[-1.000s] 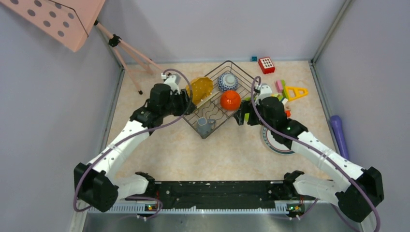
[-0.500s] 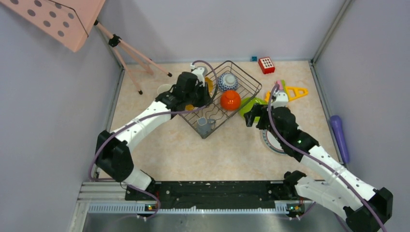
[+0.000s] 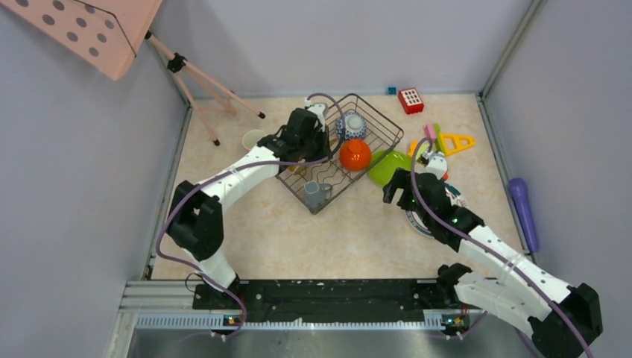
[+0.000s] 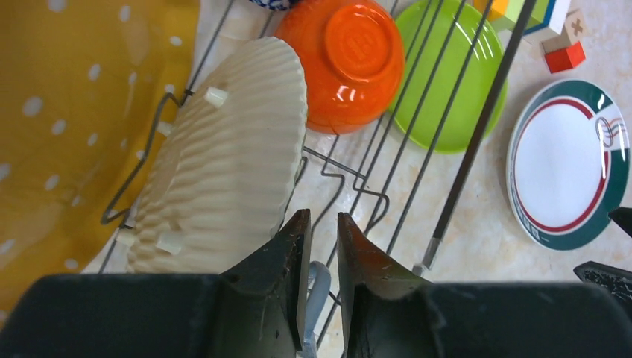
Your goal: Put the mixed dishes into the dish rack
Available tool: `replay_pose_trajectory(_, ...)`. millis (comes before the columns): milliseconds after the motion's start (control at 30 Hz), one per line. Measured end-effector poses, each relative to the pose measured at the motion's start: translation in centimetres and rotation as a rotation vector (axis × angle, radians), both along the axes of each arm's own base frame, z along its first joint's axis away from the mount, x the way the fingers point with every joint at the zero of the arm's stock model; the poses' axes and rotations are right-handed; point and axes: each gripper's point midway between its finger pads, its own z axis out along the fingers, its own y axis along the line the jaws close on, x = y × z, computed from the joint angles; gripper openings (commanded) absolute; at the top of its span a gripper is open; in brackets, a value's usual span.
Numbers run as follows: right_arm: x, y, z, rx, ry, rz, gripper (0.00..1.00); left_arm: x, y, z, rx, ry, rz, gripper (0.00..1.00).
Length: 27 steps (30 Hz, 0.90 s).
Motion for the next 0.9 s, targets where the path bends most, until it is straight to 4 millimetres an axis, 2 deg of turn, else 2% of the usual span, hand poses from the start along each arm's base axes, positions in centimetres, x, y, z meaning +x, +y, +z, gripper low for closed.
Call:
replay_pose_trajectory(133, 0.1, -0.7, -1.0, 0.023, 0.028, -0.023, 0.89, 1.4, 1.0, 0.5, 0.004, -0.025, 0.047, 0.26)
replay_pose_trajectory(300, 0.4, -2.9, -3.4, 0.106, 0.095, -0.102, 0.83, 3.7, 3.2, 1.4, 0.003, -0.060, 0.124, 0.26)
replay_pose_trajectory(433, 0.7, -3.9, -4.0, 0.181, 0.125, -0.163, 0.79, 5.0, 4.8, 1.3, 0.014, -0.068, 0.175, 0.26)
replay_pose_trajectory(567, 0.9, -4.3, -4.6, 0.228, 0.158, -0.216, 0.74, 5.1, 4.9, 1.1, 0.017, -0.065, 0.177, 0.27)
replay_pose_trajectory(667, 1.1, -4.1, -5.2, 0.252, 0.200, -0.239, 0.65, 5.1, 5.0, 1.1, 0.017, -0.065, 0.179, 0.28)
replay_pose_trajectory(767, 1.8, -3.7, -4.7, 0.294, 0.203, -0.257, 0.57, 5.0, 4.6, 1.2, -0.001, -0.059, 0.156, 0.30)
replay_pose_trajectory(900, 3.5, -3.8, -3.7, 0.365, 0.174, -0.311, 0.55, 4.5, 3.8, 1.6, -0.041, -0.051, 0.106, 0.38)
